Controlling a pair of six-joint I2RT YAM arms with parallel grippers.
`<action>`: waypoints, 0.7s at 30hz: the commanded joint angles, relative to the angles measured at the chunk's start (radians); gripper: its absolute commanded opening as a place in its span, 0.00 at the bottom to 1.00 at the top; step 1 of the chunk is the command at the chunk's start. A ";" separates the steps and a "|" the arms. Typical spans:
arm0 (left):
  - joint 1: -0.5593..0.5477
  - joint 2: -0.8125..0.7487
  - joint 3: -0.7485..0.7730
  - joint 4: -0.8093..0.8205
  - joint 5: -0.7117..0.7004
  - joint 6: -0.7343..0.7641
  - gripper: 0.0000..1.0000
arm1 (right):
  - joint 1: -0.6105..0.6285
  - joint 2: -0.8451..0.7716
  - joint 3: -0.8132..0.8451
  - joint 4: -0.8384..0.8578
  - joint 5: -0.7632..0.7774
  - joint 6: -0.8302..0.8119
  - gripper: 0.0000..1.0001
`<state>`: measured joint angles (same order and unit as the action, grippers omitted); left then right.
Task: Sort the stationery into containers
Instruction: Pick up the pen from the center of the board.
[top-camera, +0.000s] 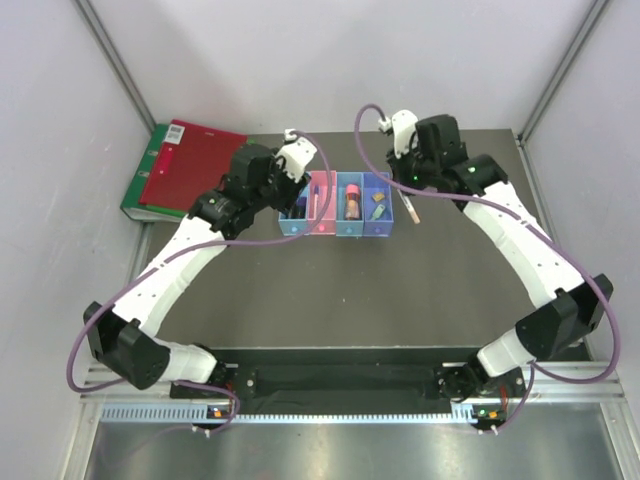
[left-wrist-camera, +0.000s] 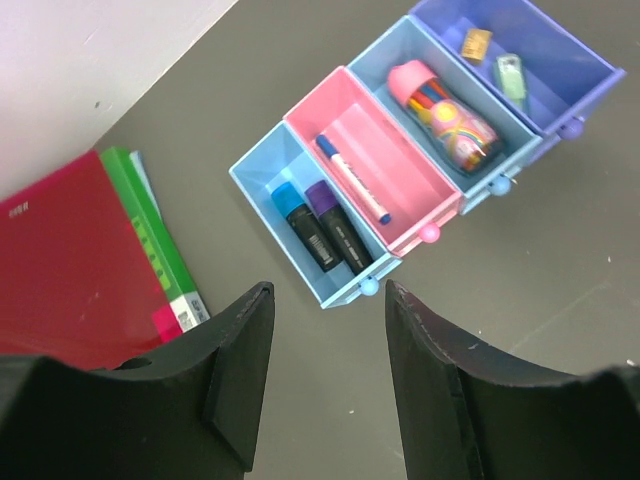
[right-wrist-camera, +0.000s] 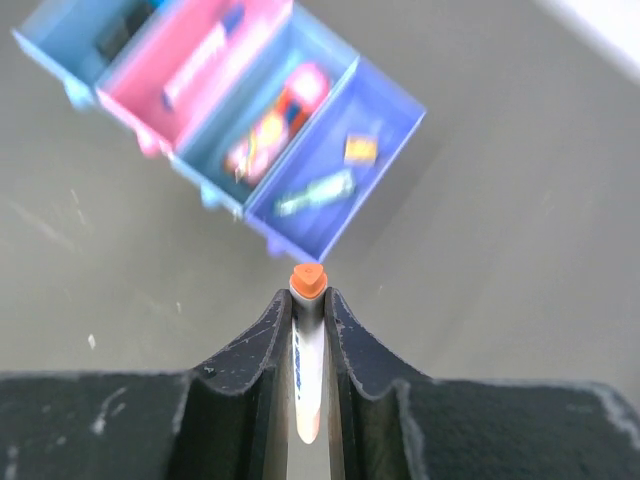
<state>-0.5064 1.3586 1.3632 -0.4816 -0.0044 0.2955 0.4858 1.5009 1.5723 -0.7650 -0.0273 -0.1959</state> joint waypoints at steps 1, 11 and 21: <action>-0.043 -0.016 -0.021 0.044 0.018 0.126 0.53 | -0.007 0.028 0.166 0.046 -0.011 0.046 0.00; -0.276 -0.091 -0.229 0.338 -0.154 0.697 0.53 | -0.053 0.117 0.333 0.023 -0.149 0.144 0.00; -0.356 -0.156 -0.668 1.001 0.113 1.631 0.53 | -0.058 0.107 0.284 -0.010 -0.289 0.144 0.00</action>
<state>-0.8650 1.2045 0.7929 0.1566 -0.0319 1.4773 0.4335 1.6196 1.8652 -0.7708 -0.2180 -0.0669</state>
